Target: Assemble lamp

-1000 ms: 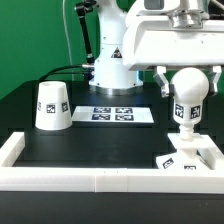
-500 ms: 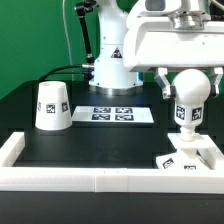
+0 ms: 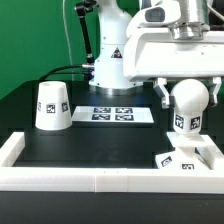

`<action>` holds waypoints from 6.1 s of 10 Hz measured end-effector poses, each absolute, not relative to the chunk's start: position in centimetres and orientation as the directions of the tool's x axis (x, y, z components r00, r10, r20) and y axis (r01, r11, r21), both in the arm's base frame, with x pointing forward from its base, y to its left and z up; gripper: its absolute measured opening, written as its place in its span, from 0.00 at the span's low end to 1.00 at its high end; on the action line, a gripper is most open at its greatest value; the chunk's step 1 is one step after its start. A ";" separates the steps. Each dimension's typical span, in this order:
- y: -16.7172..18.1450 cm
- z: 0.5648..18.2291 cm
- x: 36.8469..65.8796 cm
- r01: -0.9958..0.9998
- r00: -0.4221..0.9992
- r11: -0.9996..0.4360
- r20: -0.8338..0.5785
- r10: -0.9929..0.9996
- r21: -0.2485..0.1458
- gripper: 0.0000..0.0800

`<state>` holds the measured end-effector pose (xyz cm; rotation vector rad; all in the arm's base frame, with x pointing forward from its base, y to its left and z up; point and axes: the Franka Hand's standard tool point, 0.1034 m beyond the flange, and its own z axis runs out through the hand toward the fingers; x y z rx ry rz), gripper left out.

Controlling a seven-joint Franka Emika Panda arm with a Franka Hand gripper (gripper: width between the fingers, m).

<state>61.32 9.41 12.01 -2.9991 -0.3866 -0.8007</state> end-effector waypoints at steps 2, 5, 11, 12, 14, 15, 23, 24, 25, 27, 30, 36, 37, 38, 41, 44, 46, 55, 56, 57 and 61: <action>9.5 11.5 61.0 0.241 0.830 -0.969 0.505 0.237 0.057 0.72; 9.7 11.5 60.7 0.243 0.821 -0.968 0.517 0.240 0.063 0.72; 9.4 12.2 60.6 0.241 0.835 -0.969 0.498 0.235 0.054 0.87; 9.4 12.4 60.5 0.242 0.834 -0.969 0.499 0.236 0.054 0.87; 9.8 13.0 60.4 0.249 0.829 -0.967 0.505 0.242 0.055 0.87; 9.7 13.2 60.4 0.249 0.831 -0.967 0.500 0.242 0.054 0.87; 10.4 12.4 59.4 0.272 0.959 -0.960 0.105 0.265 -0.064 0.87; 10.2 12.3 59.8 0.271 0.960 -0.960 0.094 0.264 -0.067 0.87; 10.0 12.2 60.0 0.269 0.959 -0.961 0.108 0.262 -0.062 0.87; 9.9 12.0 60.0 0.268 0.959 -0.962 0.110 0.260 -0.061 0.87; 10.0 12.0 60.0 0.264 0.960 -0.963 0.110 0.256 -0.062 0.75; 10.2 12.0 60.0 0.121 0.989 -0.989 0.100 0.113 -0.081 0.72; 10.3 12.0 60.0 0.015 0.996 -0.996 0.092 0.006 -0.091 0.72; 10.2 12.0 60.0 -0.118 0.989 -0.988 0.078 -0.126 -0.102 0.72; 10.0 11.9 59.9 -0.390 0.917 -0.913 0.043 -0.397 -0.118 0.73; 10.1 11.8 59.9 -0.646 0.759 -0.753 0.002 -0.652 -0.128 0.73; 10.1 11.8 59.7 -0.778 0.623 -0.616 -0.033 -0.781 -0.123 0.73; 10.1 11.5 59.5 -0.841 0.536 -0.525 -0.079 -0.840 -0.132 0.87; 10.2 11.6 59.5 -0.783 0.618 -0.607 -0.064 -0.783 -0.138 0.87; 10.4 11.6 59.5 -0.702 0.709 -0.699 -0.042 -0.704 -0.139 0.87; 10.4 11.6 59.6 -0.356 0.932 -0.925 0.024 -0.362 -0.129 0.87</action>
Offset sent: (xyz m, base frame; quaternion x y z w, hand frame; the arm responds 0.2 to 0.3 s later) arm -0.0140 0.0021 -0.0057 -0.0106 0.0041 -0.0052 0.9999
